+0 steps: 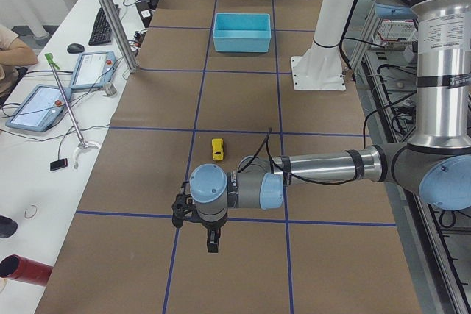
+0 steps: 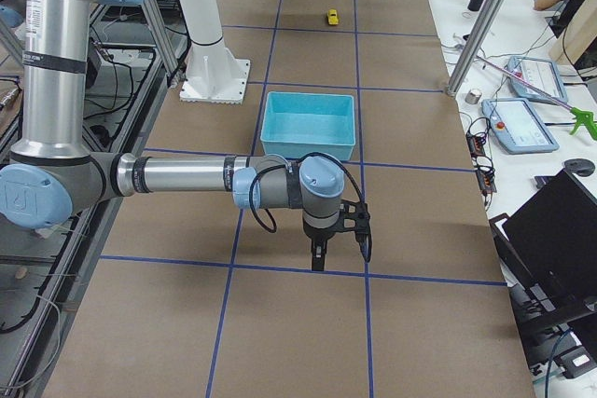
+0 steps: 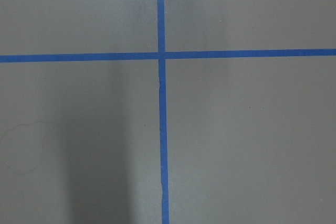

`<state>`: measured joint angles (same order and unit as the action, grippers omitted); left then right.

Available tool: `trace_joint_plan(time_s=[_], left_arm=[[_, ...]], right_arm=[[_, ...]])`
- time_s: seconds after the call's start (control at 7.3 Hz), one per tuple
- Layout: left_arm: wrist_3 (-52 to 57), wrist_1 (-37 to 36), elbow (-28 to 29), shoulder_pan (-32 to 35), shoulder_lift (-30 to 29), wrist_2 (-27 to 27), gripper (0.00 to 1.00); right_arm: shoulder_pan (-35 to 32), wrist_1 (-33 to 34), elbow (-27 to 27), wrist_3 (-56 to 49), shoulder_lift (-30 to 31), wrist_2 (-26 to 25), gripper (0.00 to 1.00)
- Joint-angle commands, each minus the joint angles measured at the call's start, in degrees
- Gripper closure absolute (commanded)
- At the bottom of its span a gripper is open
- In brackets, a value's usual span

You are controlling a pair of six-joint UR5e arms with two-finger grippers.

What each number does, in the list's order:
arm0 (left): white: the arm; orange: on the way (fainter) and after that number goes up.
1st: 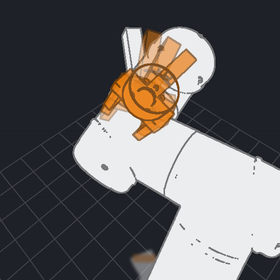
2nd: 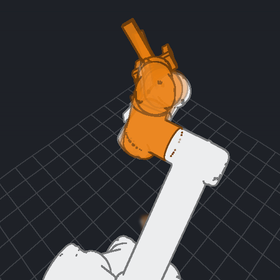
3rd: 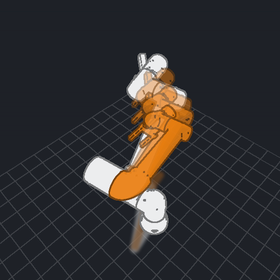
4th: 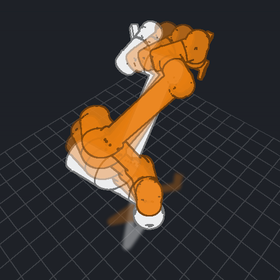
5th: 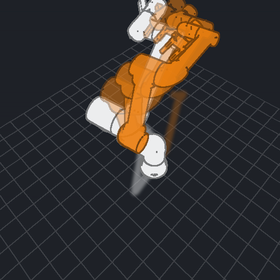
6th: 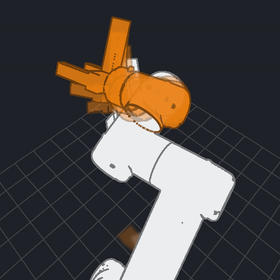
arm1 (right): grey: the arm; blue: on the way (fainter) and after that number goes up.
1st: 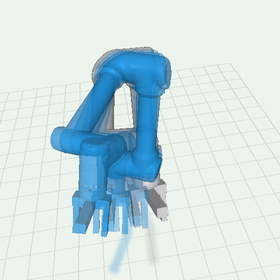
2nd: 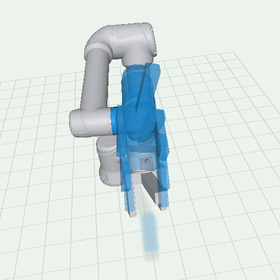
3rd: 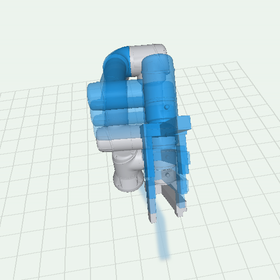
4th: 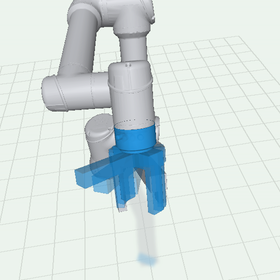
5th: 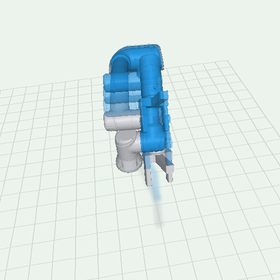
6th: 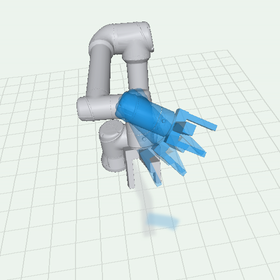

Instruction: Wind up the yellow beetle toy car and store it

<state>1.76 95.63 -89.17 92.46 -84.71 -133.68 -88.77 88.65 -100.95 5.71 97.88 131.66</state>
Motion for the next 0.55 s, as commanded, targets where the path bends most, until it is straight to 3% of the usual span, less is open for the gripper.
trace_joint_plan(time_s=[0.0,0.41], left_arm=[[0.44,0.0,-0.48,0.0,-0.01,0.0,0.0],[0.35,-0.35,-2.31,0.0,-0.53,0.09,0.0]], right_arm=[[0.0,0.38,-0.04,0.09,0.03,0.7,0.0],[0.0,0.65,0.05,0.09,0.03,0.8,0.0]])
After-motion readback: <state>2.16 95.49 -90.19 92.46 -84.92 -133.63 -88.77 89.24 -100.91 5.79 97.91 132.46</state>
